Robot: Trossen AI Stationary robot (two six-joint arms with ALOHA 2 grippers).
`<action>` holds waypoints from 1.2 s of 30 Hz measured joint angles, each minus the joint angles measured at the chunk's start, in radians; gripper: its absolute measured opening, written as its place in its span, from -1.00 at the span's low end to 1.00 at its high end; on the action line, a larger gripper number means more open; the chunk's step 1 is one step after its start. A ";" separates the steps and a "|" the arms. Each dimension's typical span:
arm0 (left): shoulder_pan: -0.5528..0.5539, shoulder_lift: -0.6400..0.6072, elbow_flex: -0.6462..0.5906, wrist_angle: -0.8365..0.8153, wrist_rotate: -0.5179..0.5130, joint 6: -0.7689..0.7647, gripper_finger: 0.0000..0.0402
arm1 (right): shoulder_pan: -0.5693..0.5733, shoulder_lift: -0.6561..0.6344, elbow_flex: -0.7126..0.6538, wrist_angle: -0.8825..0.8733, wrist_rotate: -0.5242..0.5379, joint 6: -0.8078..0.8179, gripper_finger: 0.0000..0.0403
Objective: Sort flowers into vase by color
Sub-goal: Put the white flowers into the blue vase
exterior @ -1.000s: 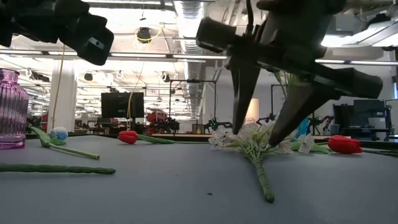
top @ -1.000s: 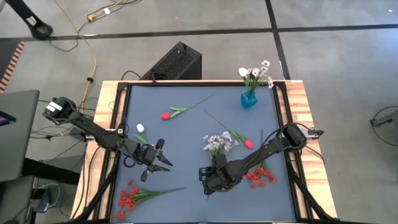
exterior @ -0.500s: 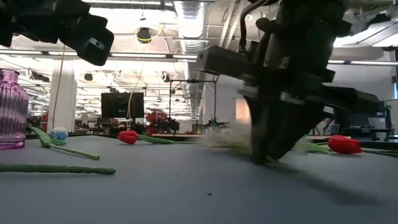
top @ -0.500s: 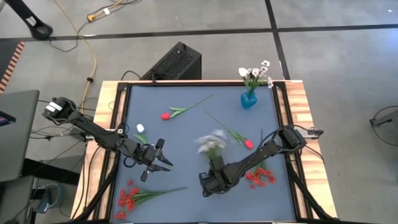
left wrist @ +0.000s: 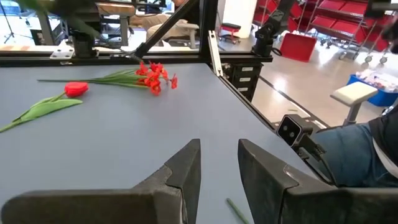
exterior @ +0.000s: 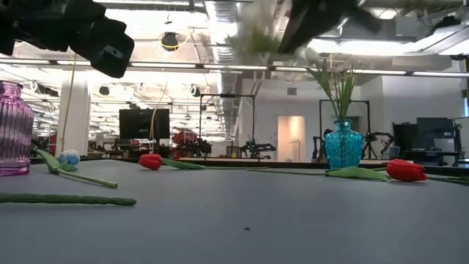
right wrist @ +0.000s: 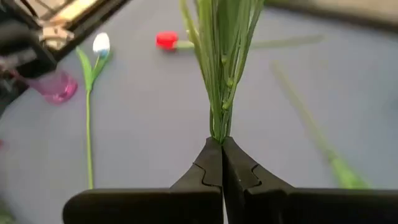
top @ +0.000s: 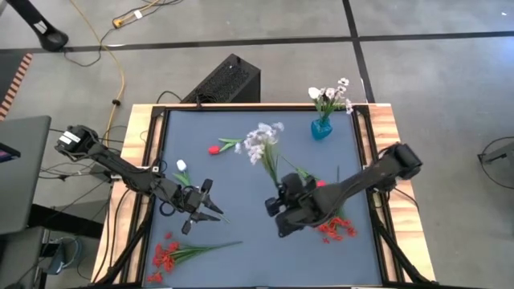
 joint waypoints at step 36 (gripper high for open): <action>0.000 0.000 0.000 -0.036 -0.075 0.053 -0.52 | 0.074 -0.417 -0.692 -0.440 0.687 0.621 -0.91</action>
